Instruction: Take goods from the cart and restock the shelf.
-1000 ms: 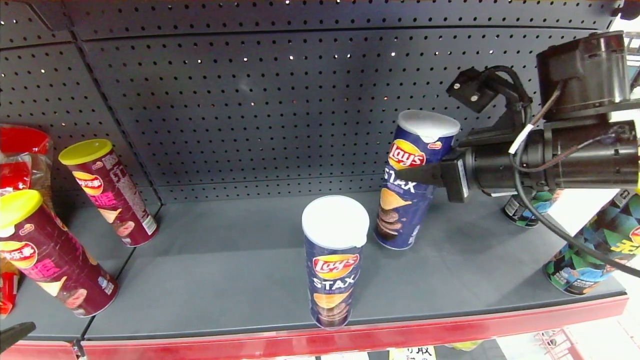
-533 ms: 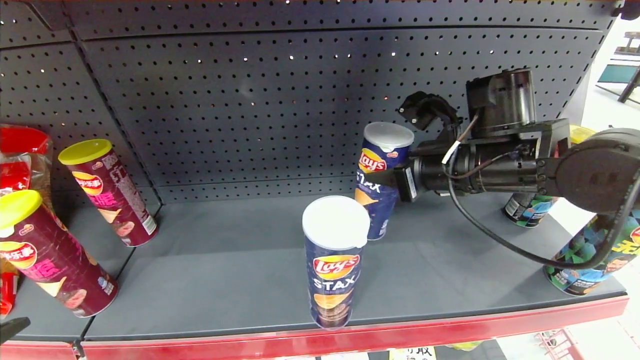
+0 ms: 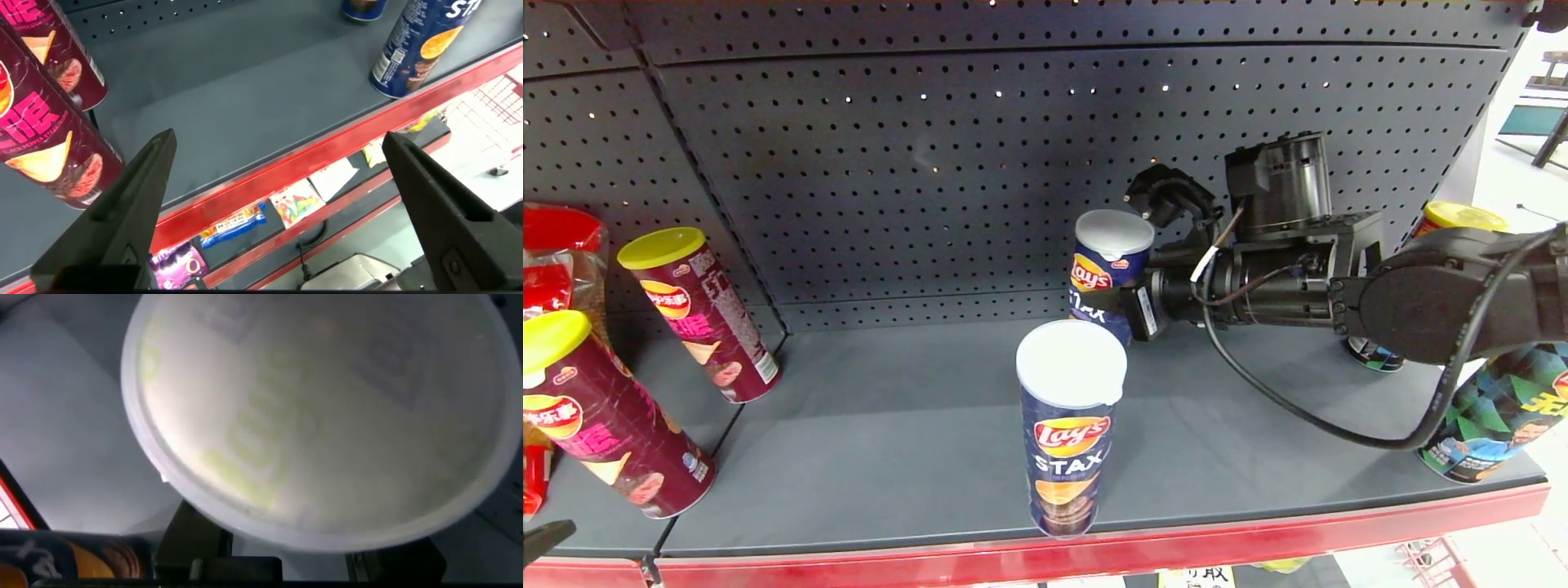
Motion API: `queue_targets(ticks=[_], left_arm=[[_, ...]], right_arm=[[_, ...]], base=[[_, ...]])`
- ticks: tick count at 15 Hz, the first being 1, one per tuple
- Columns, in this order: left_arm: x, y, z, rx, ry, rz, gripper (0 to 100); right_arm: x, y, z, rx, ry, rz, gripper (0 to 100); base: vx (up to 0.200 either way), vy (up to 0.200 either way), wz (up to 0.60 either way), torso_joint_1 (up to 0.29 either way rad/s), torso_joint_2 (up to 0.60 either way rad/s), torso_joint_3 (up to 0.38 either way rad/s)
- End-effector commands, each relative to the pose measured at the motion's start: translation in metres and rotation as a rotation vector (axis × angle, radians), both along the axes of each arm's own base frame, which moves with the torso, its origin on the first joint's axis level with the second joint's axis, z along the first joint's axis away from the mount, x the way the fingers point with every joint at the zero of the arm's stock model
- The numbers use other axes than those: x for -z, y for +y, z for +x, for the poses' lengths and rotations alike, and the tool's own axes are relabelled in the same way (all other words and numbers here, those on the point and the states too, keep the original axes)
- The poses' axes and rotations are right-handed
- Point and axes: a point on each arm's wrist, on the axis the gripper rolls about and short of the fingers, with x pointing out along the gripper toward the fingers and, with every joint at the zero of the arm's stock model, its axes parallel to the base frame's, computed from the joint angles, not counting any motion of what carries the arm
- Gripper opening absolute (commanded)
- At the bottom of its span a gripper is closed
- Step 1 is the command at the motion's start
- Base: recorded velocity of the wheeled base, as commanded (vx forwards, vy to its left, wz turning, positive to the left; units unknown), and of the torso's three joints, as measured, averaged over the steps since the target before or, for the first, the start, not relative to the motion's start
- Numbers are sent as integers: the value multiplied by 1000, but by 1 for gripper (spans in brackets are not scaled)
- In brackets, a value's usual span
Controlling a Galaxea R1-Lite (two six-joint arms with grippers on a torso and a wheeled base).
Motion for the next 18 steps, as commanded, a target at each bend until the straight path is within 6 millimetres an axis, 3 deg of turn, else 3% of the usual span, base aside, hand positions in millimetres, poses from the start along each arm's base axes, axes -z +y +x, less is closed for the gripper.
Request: queue_targets(ticks=[1, 12, 13, 18], left_arm=[[0, 0, 1, 0, 4, 2, 100], [1, 0, 0, 0, 3, 1, 100], [1, 0, 0, 0, 6, 3, 100], [2, 0, 0, 0, 7, 4, 100]], right_arm=[[-2, 4, 3, -4, -7, 5, 0], [4, 13, 5, -17, -6, -6, 0], [4, 13, 5, -17, -5, -7, 100], [2, 12, 4, 6, -15, -11, 100]], base=[[0, 0, 0, 0, 0, 0], [0, 0, 0, 0, 0, 0], [0, 0, 0, 0, 0, 0], [0, 0, 0, 0, 0, 0]])
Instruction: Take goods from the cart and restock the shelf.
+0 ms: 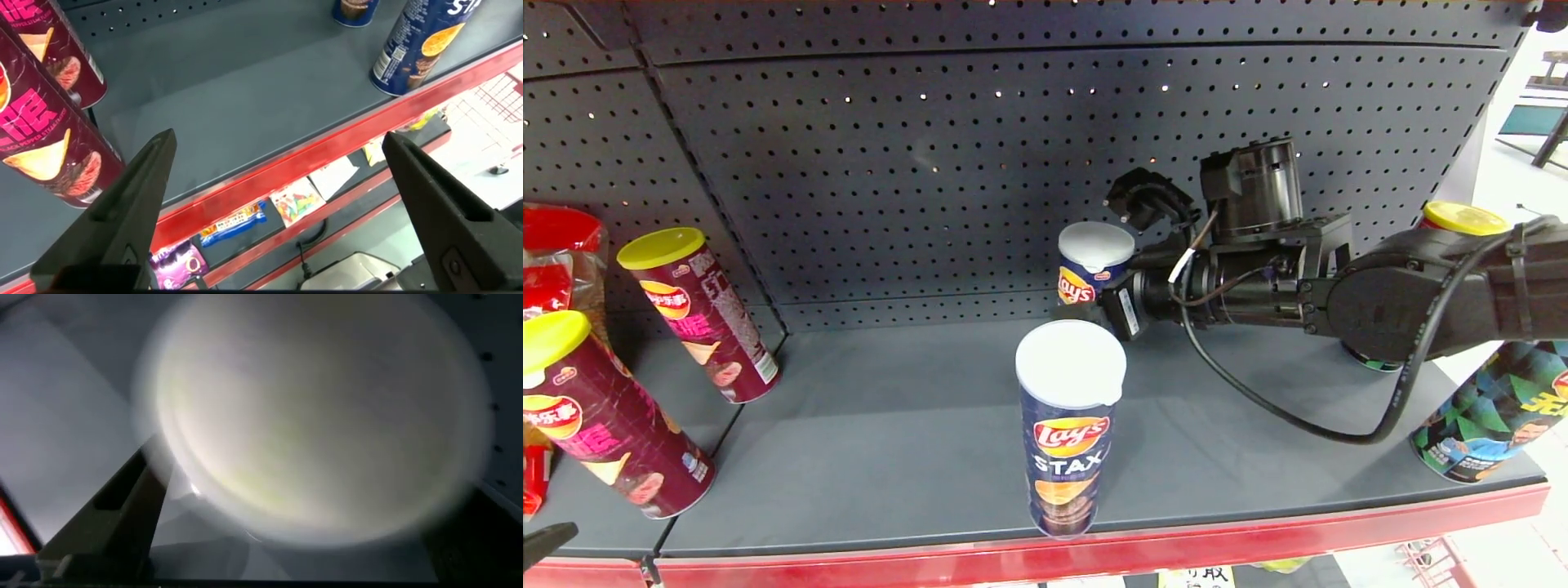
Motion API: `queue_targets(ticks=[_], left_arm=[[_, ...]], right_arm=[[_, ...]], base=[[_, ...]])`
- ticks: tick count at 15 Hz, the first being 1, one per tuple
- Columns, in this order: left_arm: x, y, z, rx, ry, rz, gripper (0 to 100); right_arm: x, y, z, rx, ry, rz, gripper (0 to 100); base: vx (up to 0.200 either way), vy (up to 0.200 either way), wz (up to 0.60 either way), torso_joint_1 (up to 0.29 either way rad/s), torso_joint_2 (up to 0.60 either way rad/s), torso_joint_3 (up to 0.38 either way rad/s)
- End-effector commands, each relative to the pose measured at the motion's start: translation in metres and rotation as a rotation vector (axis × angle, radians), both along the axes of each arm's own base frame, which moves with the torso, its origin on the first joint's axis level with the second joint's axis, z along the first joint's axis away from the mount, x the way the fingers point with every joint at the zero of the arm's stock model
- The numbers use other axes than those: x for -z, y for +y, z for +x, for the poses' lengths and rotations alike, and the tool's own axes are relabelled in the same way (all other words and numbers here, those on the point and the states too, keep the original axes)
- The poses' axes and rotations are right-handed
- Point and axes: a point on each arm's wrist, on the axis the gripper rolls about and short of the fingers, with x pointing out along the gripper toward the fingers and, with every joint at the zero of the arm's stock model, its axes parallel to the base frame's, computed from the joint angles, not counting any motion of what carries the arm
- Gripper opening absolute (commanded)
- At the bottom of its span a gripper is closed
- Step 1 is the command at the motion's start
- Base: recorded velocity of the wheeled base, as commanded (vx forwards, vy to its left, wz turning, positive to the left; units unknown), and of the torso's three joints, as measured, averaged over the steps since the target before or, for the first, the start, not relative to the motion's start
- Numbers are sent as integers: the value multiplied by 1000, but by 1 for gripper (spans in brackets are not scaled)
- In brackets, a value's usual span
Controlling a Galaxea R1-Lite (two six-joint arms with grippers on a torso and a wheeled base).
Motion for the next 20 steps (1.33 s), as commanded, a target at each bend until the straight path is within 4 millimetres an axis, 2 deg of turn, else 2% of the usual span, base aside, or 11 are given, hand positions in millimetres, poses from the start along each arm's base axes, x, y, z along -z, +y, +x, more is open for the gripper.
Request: queue_targets(ticks=[1, 5, 12, 13, 15, 20], left_arm=[[0, 0, 0, 0, 2, 1, 100], [1, -1, 2, 4, 14, 6, 100], [2, -5, 8, 9, 53, 27, 100], [2, -5, 9, 9, 55, 29, 100], [4, -9, 15, 18, 98, 50, 100], [6, -23, 38, 27, 203, 83, 100]], right_arm=[[-4, -1, -2, 6, -10, 3, 100], [-20, -18, -22, 18, -29, 15, 100], [-23, -61, -71, 66, -19, 3, 100], [-23, -64, -73, 72, -20, 3, 100], [-16, -99, -105, 129, -14, -8, 100], [-3, -156, -198, 125, -100, 54, 100]], base=[[0, 0, 0, 0, 0, 0], [0, 0, 0, 0, 0, 0], [0, 0, 0, 0, 0, 0], [0, 0, 0, 0, 0, 0], [0, 0, 0, 0, 0, 0], [0, 0, 0, 0, 0, 0]])
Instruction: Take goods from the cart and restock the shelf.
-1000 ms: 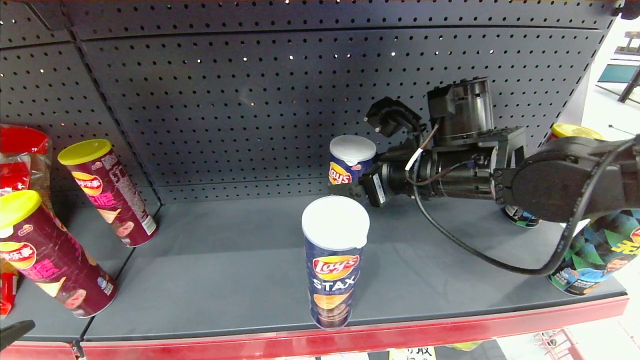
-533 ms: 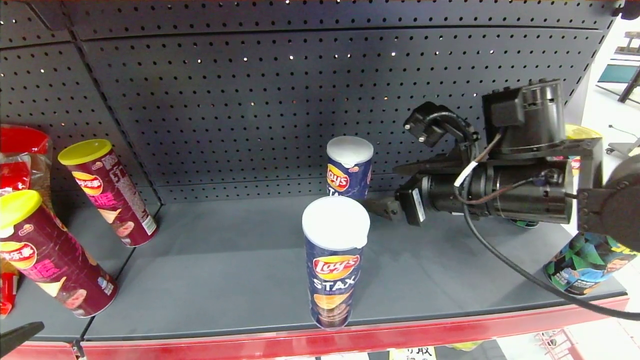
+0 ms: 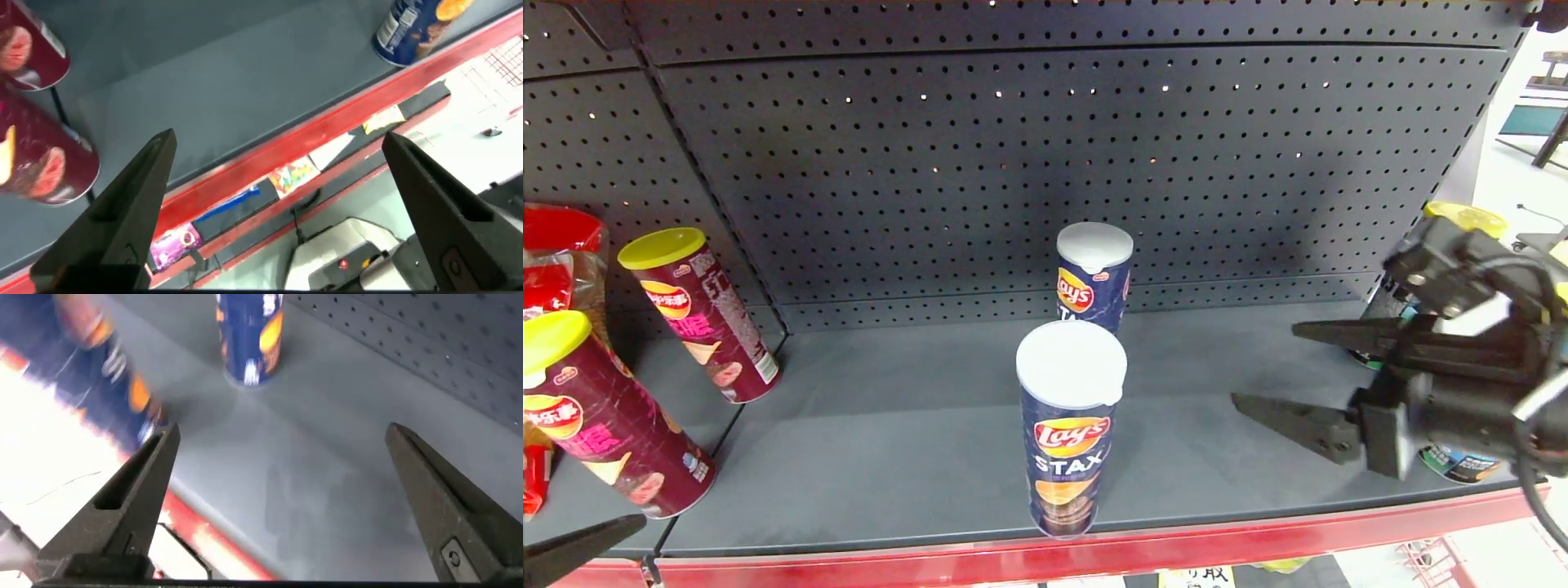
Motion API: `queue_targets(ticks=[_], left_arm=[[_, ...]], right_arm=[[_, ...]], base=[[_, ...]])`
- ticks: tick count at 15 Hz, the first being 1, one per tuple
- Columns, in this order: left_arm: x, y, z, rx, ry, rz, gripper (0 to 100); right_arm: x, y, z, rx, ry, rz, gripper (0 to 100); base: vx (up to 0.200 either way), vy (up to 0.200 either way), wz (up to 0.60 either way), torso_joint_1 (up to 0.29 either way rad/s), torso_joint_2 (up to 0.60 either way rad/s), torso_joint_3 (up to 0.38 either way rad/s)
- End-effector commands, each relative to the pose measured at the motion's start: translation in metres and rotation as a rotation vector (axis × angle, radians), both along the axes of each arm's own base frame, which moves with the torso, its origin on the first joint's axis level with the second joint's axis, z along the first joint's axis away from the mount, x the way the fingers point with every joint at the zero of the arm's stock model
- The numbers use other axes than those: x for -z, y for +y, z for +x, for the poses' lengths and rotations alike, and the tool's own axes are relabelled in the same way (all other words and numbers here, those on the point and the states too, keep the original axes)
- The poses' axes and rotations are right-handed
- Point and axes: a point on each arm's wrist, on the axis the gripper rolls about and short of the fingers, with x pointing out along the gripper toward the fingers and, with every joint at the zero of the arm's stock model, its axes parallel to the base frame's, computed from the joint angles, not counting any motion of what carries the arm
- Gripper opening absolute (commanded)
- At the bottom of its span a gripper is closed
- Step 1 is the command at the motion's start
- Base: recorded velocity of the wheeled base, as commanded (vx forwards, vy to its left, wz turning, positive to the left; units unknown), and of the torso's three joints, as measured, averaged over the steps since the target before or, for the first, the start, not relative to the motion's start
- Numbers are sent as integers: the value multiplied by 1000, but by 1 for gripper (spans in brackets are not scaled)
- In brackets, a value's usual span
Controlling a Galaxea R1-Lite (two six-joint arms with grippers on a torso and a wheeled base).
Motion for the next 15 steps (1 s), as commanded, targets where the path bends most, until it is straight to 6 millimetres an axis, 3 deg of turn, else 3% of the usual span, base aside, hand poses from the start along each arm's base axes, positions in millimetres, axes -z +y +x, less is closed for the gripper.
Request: queue_targets(ticks=[1, 6, 7, 9, 11, 15], left_arm=[[5, -8, 14, -5, 83, 39, 100], [8, -19, 33, 5, 150, 73, 100], [11, -25, 42, 5, 174, 87, 100], [16, -34, 58, 1, 205, 100, 100], [23, -44, 75, 2, 241, 120, 100], [39, -73, 112, 43, 232, 116, 100]], right_arm=[[12, -47, -73, 9, -112, 72, 100], [41, -97, -151, 194, -133, 142, 100], [49, -108, -179, 295, -89, 130, 100], [67, -110, -207, 440, -91, 157, 100], [87, -108, -215, 523, -127, 169, 100], [99, -108, -209, 592, -72, 195, 100]], base=[[0, 0, 0, 0, 0, 0], [0, 0, 0, 0, 0, 0], [0, 0, 0, 0, 0, 0], [0, 0, 0, 0, 0, 0], [0, 0, 0, 0, 0, 0], [0, 0, 0, 0, 0, 0]])
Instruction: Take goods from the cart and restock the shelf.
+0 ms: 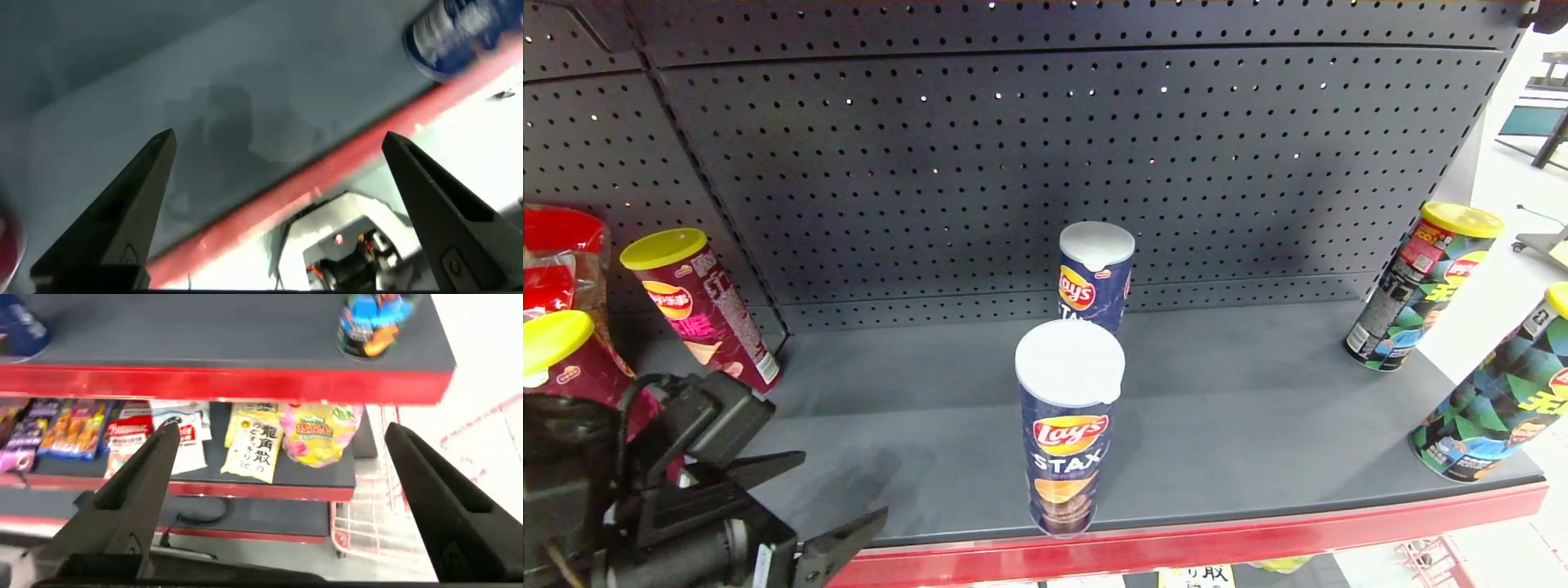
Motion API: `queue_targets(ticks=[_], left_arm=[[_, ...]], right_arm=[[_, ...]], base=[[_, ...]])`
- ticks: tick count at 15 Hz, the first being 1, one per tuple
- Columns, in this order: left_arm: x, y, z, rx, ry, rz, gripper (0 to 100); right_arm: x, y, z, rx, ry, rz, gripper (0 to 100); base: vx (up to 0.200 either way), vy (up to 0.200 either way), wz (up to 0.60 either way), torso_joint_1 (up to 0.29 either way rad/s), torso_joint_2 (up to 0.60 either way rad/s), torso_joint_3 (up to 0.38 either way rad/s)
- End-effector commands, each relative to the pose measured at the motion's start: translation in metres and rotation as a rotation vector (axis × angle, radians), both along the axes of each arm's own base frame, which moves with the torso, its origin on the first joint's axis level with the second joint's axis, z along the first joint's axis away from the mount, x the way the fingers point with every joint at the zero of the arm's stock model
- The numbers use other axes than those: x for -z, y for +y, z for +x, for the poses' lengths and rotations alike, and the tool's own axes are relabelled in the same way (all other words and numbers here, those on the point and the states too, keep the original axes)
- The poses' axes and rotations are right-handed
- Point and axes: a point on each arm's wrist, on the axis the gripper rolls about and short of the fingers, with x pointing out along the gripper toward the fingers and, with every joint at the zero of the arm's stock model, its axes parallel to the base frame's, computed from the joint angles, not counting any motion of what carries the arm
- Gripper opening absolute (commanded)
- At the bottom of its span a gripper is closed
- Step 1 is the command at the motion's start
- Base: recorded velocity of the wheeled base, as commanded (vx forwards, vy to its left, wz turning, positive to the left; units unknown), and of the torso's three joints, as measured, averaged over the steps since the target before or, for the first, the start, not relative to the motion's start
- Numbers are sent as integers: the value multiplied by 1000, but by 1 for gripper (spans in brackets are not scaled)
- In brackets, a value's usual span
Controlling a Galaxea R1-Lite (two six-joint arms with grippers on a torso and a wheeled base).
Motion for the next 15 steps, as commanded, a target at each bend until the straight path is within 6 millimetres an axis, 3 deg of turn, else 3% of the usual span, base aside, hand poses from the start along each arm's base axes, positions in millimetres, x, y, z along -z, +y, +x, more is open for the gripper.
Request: queue_targets(ticks=[1, 10, 15], left_arm=[[21, -23, 23, 31, 81, 31, 100], [25, -68, 61, 57, 143, -1, 100], [25, -80, 71, 76, 140, -5, 100]], right_arm=[[12, 0, 1, 29, -7, -2, 100], [28, 1, 10, 32, 11, -11, 100], [32, 1, 11, 33, 26, -14, 100]], base=[[0, 0, 0, 0, 0, 0], [0, 0, 0, 0, 0, 0], [0, 0, 0, 0, 0, 0]])
